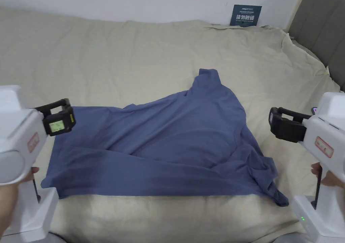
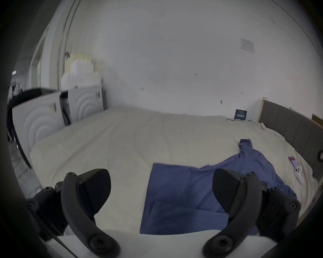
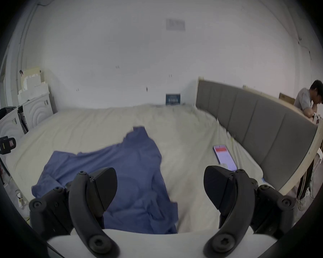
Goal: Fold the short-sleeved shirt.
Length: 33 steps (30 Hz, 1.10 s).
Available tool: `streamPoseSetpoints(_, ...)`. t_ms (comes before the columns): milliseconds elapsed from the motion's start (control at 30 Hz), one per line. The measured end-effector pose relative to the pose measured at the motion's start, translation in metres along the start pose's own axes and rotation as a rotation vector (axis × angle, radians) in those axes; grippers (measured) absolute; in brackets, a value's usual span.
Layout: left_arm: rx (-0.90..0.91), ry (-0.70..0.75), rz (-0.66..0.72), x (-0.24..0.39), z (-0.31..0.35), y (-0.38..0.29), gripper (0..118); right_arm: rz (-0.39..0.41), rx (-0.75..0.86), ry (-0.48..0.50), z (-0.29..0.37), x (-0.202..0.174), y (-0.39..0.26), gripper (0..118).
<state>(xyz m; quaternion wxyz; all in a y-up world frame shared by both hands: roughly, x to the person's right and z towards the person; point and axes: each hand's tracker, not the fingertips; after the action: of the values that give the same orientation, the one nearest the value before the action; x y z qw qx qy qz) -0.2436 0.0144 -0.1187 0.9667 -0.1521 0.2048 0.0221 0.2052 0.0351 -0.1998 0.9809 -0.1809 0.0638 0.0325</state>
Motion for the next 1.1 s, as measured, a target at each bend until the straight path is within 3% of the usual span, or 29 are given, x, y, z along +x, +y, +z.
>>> streamPoseSetpoints(67, 0.006, -0.017, -0.025, 0.013, 0.002, -0.005, 105, 0.001, 0.04, 0.015, 0.004, -0.01, -0.004, 98)
streamPoseSetpoints(133, 0.013, -0.055, -0.022, 0.02, 0.004, -0.014, 90, 0.001, 0.055, 0.033, 0.007, -0.018, -0.008, 97)
streamPoseSetpoints(200, -0.002, -0.077, -0.022, 0.027, 0.005, -0.021, 87, 0.009, 0.069, 0.041, 0.009, -0.025, -0.012, 97)
streamPoseSetpoints(300, -0.026, -0.103, -0.023, 0.032, 0.005, -0.033, 53, 0.017, 0.075, 0.054, 0.011, -0.032, -0.019, 92)
streamPoseSetpoints(367, -0.04, -0.117, -0.028, 0.035, 0.005, -0.038, 29, 0.002, 0.061, 0.073, 0.007, -0.031, -0.023, 62)
streamPoseSetpoints(433, -0.037, -0.123, -0.036, 0.038, 0.007, -0.041, 7, -0.006, 0.049, 0.09, 0.006, -0.032, -0.027, 26)
streamPoseSetpoints(467, -0.036, -0.121, -0.038, 0.038, 0.008, -0.041, 2, -0.01, 0.051, 0.081, 0.002, -0.031, -0.029, 10)
streamPoseSetpoints(500, -0.033, -0.126, -0.037, 0.038, 0.008, -0.041, 0, -0.011, 0.049, 0.067, 0.001, -0.031, -0.031, 1)
streamPoseSetpoints(600, -0.037, -0.145, -0.021, 0.036, 0.008, -0.042, 0, -0.05, 0.029, 0.088, -0.001, -0.03, -0.034, 0)
streamPoseSetpoints(1100, -0.038, -0.156, -0.007, 0.04, -0.005, -0.038, 0, -0.044, 0.021, 0.083, -0.024, -0.032, -0.015, 0)
